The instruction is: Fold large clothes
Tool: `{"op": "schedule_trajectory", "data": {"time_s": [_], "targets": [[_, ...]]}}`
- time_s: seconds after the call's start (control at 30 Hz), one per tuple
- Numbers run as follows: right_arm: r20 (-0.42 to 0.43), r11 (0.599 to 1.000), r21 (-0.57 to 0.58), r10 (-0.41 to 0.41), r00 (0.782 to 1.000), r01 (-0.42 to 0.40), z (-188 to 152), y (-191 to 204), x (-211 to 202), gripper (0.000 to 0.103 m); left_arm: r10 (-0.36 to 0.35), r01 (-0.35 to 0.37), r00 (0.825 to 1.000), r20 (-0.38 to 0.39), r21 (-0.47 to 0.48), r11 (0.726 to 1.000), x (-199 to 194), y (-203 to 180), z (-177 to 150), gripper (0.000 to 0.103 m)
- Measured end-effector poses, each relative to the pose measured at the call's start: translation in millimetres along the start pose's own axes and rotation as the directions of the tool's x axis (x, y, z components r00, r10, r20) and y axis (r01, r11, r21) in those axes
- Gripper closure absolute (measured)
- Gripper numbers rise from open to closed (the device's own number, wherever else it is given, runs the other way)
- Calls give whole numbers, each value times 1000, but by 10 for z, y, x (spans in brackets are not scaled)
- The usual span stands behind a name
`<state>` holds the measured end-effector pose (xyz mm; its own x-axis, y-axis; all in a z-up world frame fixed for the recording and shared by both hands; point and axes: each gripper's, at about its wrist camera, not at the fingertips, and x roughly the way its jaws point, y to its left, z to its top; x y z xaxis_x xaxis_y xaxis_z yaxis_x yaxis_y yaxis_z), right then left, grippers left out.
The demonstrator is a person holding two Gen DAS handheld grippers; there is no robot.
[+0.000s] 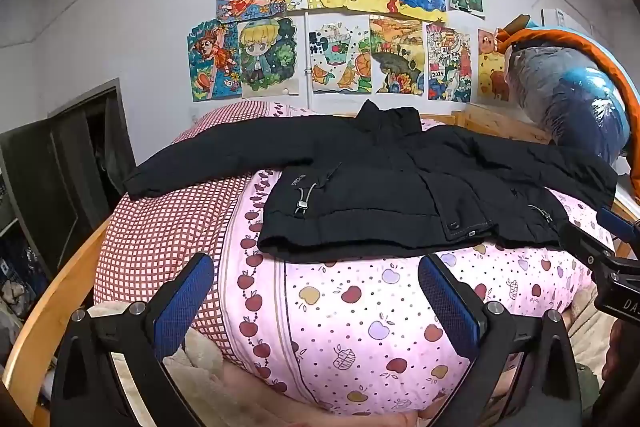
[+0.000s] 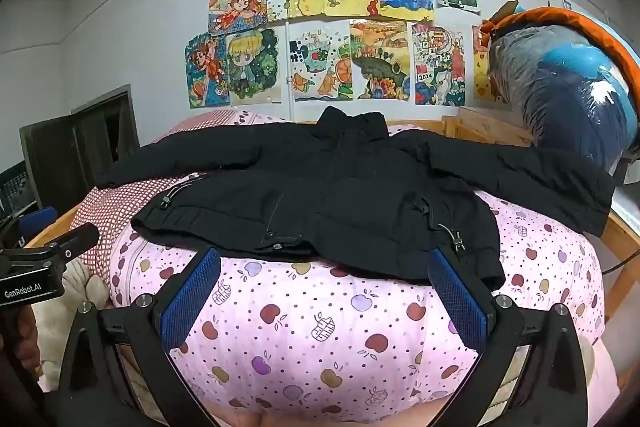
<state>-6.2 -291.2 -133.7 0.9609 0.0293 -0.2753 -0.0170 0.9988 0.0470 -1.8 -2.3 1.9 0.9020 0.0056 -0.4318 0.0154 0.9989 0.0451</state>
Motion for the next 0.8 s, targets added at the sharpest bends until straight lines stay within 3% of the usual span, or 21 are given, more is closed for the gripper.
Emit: {"op": "schedule_trajectory", "data": {"time_s": [0.8], "targets": [[-18, 1000, 6, 1, 1000, -1, -69, -21, 33, 1, 0, 0, 1000, -3, 0, 1000, 0, 0, 5, 0]]}}
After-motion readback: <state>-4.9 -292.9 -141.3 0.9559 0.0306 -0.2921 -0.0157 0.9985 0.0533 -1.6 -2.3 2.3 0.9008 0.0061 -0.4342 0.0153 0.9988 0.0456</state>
